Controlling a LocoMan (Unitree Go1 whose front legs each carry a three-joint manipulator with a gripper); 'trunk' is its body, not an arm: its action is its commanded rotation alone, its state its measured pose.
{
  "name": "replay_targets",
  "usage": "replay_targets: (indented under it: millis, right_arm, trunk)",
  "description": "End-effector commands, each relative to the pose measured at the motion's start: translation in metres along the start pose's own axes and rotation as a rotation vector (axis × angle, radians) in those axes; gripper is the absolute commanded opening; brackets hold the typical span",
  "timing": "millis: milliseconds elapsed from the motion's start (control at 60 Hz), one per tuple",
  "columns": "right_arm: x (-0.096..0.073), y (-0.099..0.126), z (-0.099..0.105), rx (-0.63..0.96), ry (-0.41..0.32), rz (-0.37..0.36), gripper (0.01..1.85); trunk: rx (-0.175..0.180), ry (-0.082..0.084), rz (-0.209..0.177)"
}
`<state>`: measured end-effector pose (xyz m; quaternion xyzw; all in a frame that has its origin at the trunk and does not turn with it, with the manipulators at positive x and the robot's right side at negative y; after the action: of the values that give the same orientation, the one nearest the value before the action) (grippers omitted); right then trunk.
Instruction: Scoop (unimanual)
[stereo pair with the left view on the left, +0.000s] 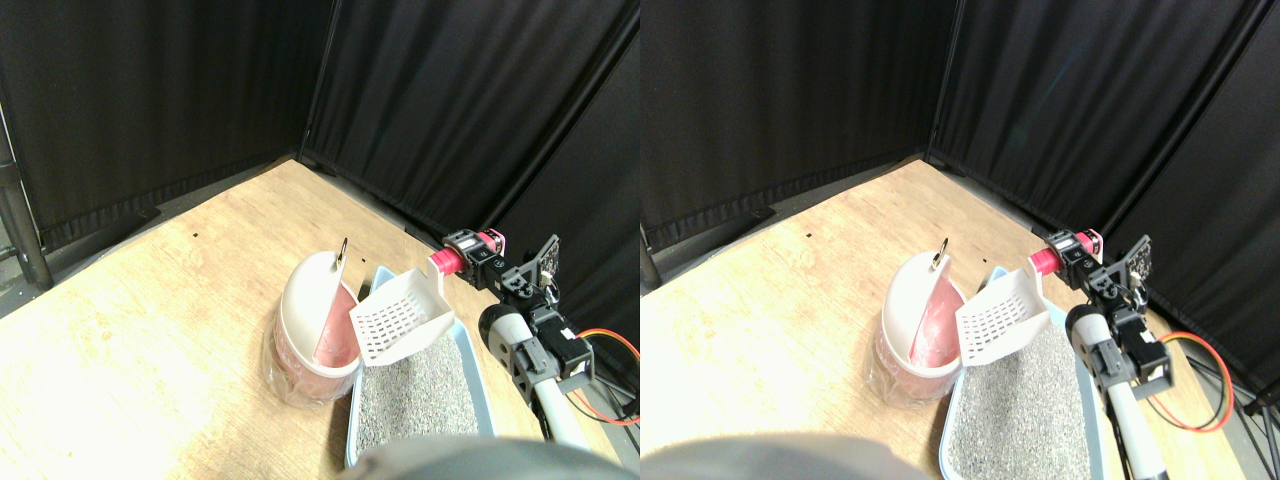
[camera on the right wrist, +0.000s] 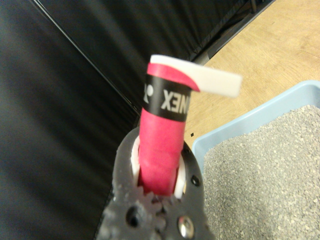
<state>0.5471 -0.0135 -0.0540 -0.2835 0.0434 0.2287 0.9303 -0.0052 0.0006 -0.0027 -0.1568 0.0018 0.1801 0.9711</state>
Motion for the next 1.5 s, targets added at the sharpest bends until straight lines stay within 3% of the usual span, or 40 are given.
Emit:
replay_targets:
  millis: [17,267,567,767,883,1000,1450,1500]
  right_arm:
    - [0.002,-0.005,0.01,-0.047,-0.019,-0.06,0.05]
    - [0.003,-0.007,0.005,-0.023,-0.016,-0.056,0.05]
    - [-0.005,-0.023,-0.016,0.087,-0.168,-0.097,0.05]
    - [-0.009,-0.039,-0.034,0.18,-0.204,-0.141,0.05]
    - [-0.015,-0.052,-0.047,0.282,-0.234,-0.215,0.05]
    - [-0.033,-0.066,-0.062,0.367,-0.229,-0.342,0.05]
    - [-0.078,-0.105,-0.128,0.567,-0.233,-0.519,0.05]
    - [-0.079,-0.108,-0.134,0.589,-0.241,-0.502,0.05]
  trunk:
    - [0.002,0.019,0.013]
    - [0.011,0.021,0.003]
    - [0.041,0.031,-0.039]
    - [0.072,0.041,-0.081]
    - [0.088,0.043,-0.106]
    - [0.117,0.044,-0.14]
    - [0.194,0.058,-0.242]
    - [0.198,0.059,-0.248]
